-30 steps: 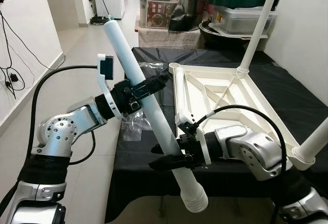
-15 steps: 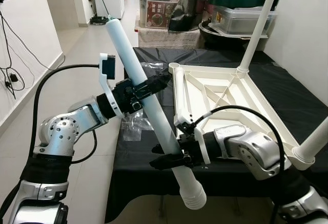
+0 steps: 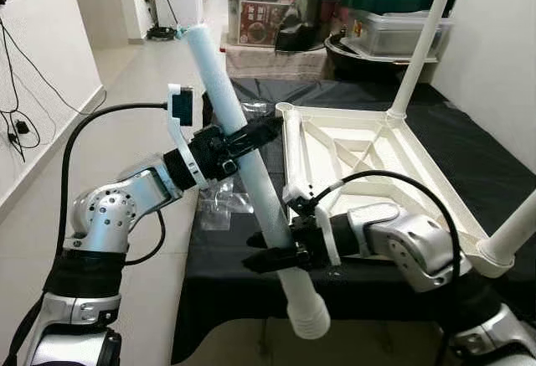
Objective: Building children table
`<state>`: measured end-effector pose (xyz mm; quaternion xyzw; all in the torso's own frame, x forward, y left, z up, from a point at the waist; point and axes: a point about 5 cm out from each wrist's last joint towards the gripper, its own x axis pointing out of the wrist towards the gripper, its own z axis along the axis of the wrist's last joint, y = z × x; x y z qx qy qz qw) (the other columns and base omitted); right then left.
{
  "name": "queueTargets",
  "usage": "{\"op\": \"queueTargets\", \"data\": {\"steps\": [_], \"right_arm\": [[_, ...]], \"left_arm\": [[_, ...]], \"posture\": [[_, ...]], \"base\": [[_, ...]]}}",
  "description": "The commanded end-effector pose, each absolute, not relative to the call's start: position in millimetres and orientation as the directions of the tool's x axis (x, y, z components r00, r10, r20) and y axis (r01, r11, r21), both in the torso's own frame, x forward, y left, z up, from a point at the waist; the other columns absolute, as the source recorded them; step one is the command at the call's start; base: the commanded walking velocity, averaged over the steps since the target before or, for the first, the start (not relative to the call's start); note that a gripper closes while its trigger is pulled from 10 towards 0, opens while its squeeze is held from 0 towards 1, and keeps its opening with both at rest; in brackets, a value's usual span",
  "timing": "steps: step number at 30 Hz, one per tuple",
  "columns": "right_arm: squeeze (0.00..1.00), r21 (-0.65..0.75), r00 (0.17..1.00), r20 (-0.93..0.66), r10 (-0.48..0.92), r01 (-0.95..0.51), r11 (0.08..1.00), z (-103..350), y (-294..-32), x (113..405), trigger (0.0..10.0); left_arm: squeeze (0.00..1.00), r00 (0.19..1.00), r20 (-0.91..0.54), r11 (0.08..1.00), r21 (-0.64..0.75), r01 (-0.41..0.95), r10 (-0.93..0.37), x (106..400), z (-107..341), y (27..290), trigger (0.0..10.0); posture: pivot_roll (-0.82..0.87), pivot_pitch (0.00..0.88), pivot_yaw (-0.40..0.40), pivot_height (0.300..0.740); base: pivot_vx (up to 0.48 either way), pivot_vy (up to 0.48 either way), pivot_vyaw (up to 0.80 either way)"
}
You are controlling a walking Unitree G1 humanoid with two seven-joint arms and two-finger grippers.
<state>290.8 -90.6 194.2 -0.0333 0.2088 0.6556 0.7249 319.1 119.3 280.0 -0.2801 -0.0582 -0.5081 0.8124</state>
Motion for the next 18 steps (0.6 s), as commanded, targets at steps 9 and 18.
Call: {"op": "queueTargets", "data": {"steps": [9, 18], "right_arm": [[0.00, 0.157, 0.106, -0.229, 0.968, -0.977, 0.144, 221.7, -97.6, 302.4, 0.0], [0.00, 0.144, 0.220, -0.131, 0.967, -0.961, 0.238, 234.8, -112.4, 316.6, 0.0]], "left_arm": [[0.00, 0.565, 0.367, 0.428, -0.392, 0.815, -0.739, 315.4, 278.3, 133.2, 10.0], [0.00, 0.649, 0.367, 0.491, -0.438, 0.753, -0.667, 307.4, 271.7, 144.5, 10.0]], "posture": [[0.05, 0.000, -0.047, 0.740], [0.06, 0.000, -0.053, 0.740]], "base": [[0.000, 0.000, 0.00], [0.000, 0.000, 0.00]]}}
